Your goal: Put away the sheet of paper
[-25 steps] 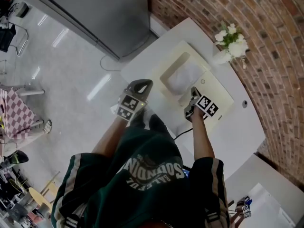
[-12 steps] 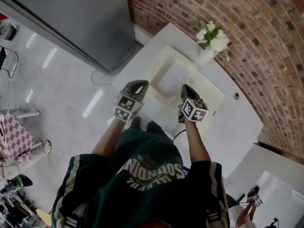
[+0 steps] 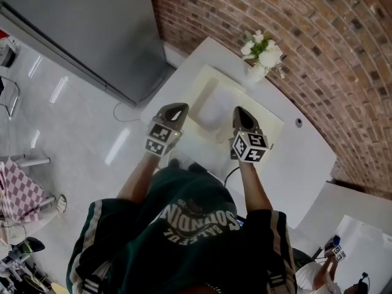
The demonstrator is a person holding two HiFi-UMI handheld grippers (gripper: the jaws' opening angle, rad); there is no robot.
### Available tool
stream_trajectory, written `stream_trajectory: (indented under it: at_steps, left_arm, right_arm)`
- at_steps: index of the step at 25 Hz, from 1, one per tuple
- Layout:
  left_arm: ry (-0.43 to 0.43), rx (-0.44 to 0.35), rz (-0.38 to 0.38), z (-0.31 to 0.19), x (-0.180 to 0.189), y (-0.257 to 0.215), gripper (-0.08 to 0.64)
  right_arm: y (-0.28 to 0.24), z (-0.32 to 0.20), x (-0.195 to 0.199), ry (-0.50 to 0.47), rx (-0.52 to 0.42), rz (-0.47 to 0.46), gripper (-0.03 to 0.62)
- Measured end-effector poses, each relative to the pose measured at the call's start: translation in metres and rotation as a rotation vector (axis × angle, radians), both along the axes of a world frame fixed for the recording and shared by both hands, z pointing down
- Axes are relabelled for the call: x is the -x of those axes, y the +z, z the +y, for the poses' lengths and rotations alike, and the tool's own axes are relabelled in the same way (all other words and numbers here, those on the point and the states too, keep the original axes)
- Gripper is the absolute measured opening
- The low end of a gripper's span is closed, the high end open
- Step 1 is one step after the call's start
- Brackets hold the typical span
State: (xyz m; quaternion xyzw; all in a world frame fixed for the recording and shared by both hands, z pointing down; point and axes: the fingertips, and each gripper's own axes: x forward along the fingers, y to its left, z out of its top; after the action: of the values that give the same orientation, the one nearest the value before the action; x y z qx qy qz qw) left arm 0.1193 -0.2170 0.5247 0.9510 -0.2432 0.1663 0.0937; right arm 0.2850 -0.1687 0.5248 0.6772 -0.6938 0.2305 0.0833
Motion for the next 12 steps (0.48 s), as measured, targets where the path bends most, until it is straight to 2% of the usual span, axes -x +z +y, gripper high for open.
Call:
stream_trajectory:
  at_steps: [12]
  left_arm:
    - [0.011,-0.005,-0.002,0.0047,-0.0092,-0.0004,0.011]
  right_arm:
    - [-0.0021,0.006,0.001,-0.012,-0.017,0.01,0.0]
